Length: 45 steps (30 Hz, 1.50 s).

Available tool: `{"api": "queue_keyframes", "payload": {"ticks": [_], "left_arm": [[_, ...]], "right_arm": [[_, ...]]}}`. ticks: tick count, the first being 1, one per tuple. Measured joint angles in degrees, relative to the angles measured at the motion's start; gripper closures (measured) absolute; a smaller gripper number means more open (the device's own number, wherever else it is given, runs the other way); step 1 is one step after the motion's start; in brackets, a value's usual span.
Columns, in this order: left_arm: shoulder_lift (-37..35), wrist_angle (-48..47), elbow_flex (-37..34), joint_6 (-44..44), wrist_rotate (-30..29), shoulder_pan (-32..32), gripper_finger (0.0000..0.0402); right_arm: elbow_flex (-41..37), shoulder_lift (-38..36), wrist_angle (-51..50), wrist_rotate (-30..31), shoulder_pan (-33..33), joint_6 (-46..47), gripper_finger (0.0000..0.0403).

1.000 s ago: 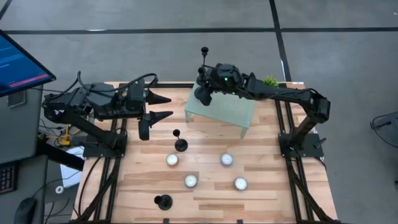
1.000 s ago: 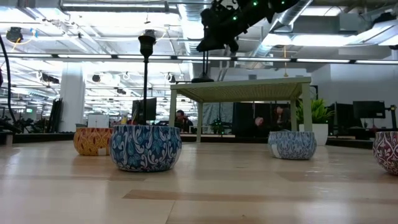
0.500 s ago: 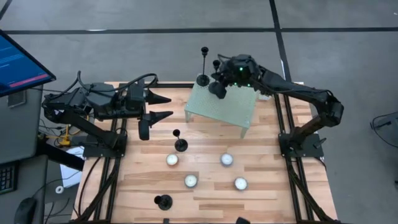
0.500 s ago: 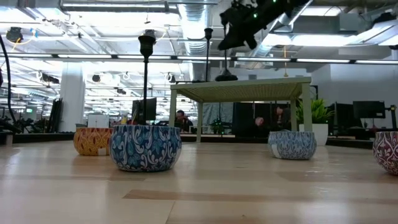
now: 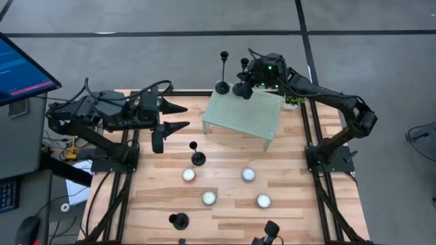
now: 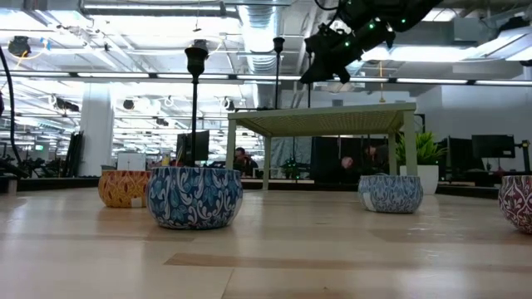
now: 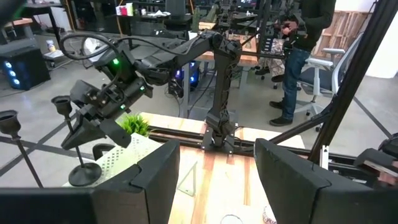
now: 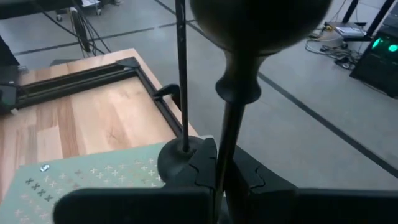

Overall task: Pick & Place candle stick holders
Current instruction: Put the black candle holder on the shelf

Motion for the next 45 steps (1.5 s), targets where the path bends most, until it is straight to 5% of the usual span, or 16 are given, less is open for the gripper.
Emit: {"api": "queue_keyframes", "payload": {"ticks": [33,45], "left_arm": [[0.0,0.3,0.0,0.0,-0.8,0.0,0.0192],[0.0,0.6,0.0,0.0,-0.8,0.0,0.0192]], "right_arm": [[-2.7,1.9,3.9,-3.1,-1.2,-0.9,0.0402],[-2.8,2.0,4.1,-3.0,-1.1,-0.3,0.0350]]}}
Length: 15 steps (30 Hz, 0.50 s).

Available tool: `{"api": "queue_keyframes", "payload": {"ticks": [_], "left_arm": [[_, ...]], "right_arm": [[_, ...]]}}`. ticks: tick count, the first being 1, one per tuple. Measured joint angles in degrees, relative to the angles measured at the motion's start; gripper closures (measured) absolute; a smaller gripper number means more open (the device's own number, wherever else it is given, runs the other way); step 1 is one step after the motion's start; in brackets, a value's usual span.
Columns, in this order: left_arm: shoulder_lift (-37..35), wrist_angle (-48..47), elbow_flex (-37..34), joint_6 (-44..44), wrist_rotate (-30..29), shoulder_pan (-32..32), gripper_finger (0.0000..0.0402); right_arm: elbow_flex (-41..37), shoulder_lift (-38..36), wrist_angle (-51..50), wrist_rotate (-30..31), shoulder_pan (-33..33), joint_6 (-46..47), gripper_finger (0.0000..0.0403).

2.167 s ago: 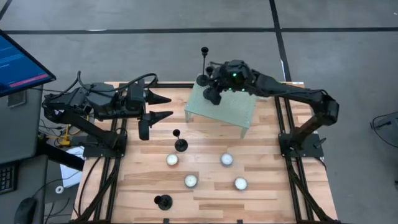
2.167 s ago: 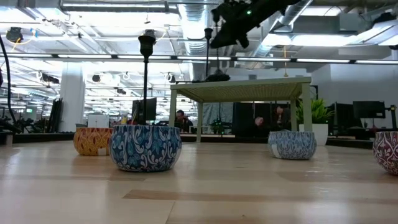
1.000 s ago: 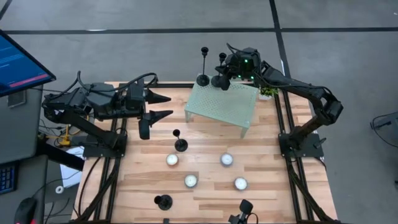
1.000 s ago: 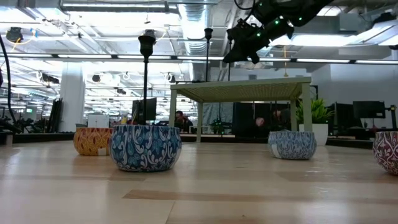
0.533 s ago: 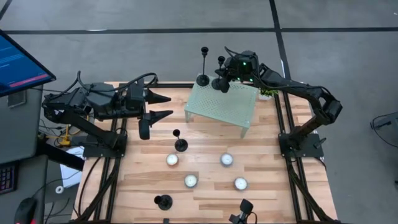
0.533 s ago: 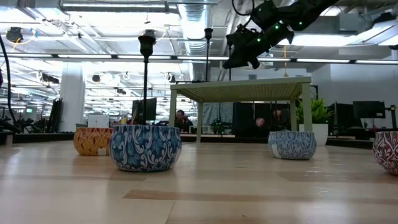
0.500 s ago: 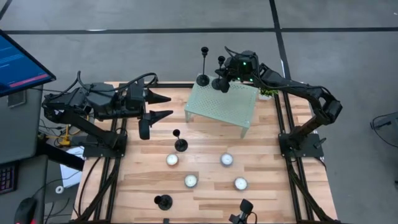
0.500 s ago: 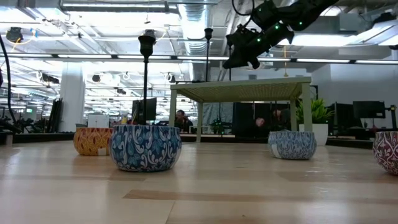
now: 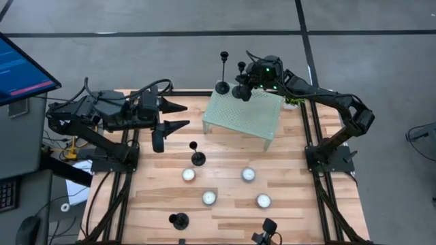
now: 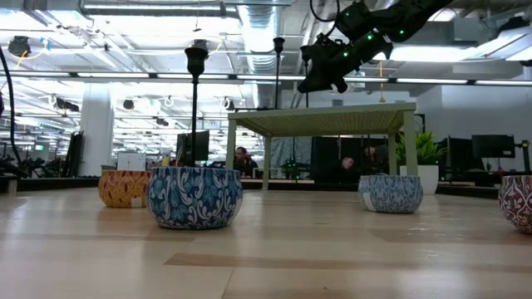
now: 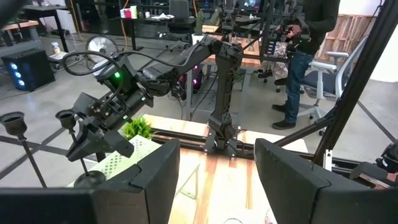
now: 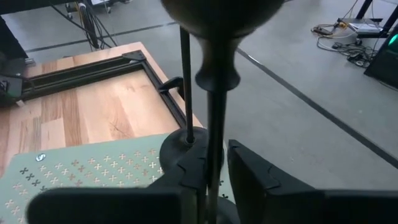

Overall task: Pick & Place candle stick holders
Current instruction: Put the black candle holder on the shelf

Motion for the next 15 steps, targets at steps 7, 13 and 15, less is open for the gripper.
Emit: {"api": "queue_keyframes", "payload": {"ticks": [7,13,15], "left_arm": [[0.0,0.3,0.0,0.0,0.0,0.0,0.0192],[0.0,0.5,0.0,0.0,0.0,0.0,0.0192],[0.0,0.5,0.0,0.0,0.0,0.0,0.0192]], "right_arm": [[0.0,0.0,0.0,0.0,0.0,0.0,0.0293],[0.0,-1.6,-0.2,0.0,0.0,-0.1,0.0209],[0.0,-2.6,-1.0,0.0,0.0,-0.1,0.0184]]}}
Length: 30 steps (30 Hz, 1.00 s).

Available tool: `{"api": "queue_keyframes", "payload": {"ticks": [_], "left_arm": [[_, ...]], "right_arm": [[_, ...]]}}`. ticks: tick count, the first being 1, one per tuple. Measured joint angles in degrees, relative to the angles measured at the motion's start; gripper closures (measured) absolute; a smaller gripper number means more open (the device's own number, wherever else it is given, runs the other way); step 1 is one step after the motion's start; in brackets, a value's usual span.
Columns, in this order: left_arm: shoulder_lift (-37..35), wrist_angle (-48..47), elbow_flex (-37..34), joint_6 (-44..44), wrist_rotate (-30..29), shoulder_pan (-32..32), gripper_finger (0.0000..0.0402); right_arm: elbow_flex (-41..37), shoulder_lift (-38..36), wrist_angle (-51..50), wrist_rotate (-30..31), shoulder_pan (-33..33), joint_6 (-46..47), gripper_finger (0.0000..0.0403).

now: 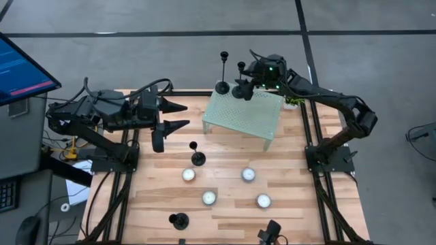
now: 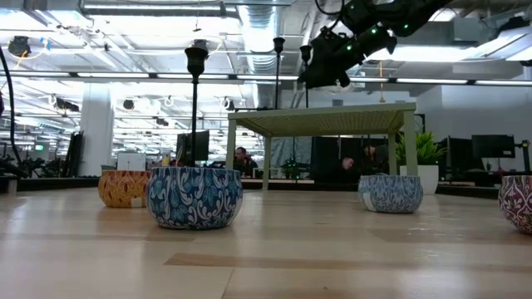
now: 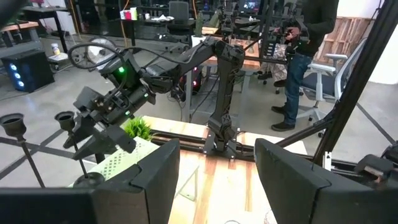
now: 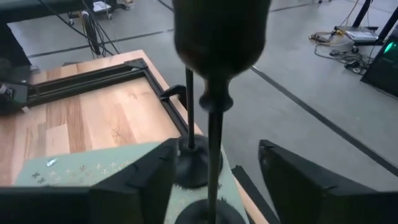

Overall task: Pick & Place candle stick holders
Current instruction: Put the black candle holder on the shelf

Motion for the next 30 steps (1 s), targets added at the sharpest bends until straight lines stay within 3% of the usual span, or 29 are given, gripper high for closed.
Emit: {"api": "queue_keyframes", "payload": {"ticks": [5,11,15,20,30], "left_arm": [[0.0,0.0,0.0,0.0,0.0,0.0,0.0192],[0.0,0.0,0.0,0.0,0.0,0.0,0.0192],[0.0,0.0,0.0,0.0,0.0,0.0,0.0192],[0.0,0.0,0.0,0.0,0.0,0.0,0.0192],[0.0,0.0,0.0,0.0,0.0,0.0,0.0192]], "right_arm": [[0.0,-6.0,-7.4,0.2,0.0,-1.0,0.0154],[0.0,-18.3,-20.2,1.6,0.5,-2.6,0.0162],[0.1,-24.9,-25.9,1.6,4.2,0.2,0.0169],[0.1,-24.9,-29.3,3.9,16.2,5.2,0.0174],[-5.3,-11.3,-23.8,15.2,46.0,17.6,0.0175]]}}
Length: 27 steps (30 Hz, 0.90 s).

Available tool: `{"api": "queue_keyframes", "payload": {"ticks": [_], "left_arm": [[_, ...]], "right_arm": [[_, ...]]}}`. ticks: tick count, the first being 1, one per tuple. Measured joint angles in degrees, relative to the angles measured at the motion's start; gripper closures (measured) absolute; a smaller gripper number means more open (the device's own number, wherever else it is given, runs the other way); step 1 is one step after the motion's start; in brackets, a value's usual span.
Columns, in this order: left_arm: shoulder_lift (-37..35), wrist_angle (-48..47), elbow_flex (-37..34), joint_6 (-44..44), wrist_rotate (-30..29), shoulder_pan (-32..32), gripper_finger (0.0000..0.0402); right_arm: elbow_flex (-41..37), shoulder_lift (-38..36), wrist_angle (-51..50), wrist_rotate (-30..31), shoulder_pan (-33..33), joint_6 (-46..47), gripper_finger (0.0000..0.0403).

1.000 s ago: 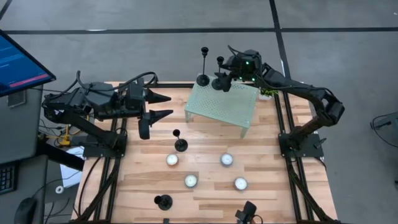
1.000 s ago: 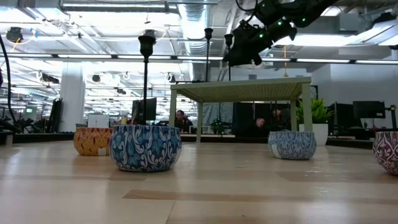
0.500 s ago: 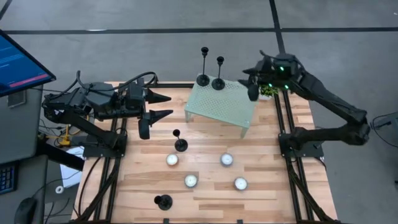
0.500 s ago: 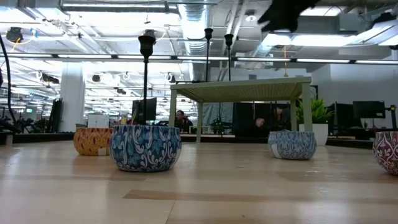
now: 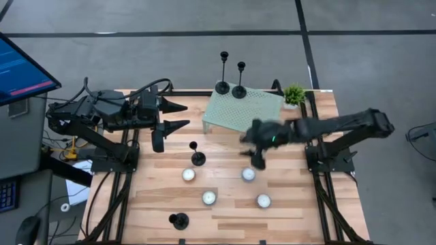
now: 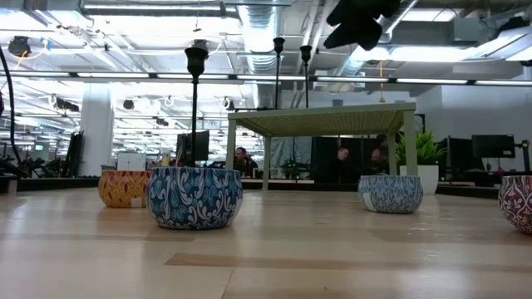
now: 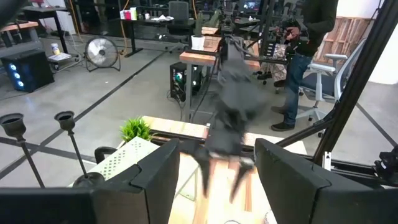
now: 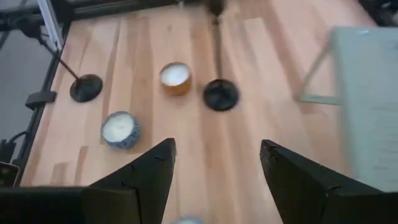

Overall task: Pick & Place candle stick holders
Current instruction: Put the black candle holder on the shelf

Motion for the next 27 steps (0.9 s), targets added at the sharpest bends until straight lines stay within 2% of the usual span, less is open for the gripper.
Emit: {"api": "queue_keyframes", "payload": {"ticks": [6,15,22,27], "left_arm": [[0.0,0.0,0.0,0.0,0.0,0.0,0.0192],[0.0,0.0,0.0,0.0,0.0,0.0,0.0192],[0.0,0.0,0.0,-0.2,0.0,0.0,0.0192],[0.0,0.2,0.0,-0.6,0.6,0.0,0.0192]], "right_arm": [[-1.9,9.5,17.9,8.5,8.5,4.3,0.0174],[-1.7,23.2,38.8,9.4,6.6,5.4,0.0174],[4.7,31.5,39.7,10.7,4.8,4.0,0.0174],[8.7,36.7,39.5,15.4,3.6,4.0,0.0174]]}}
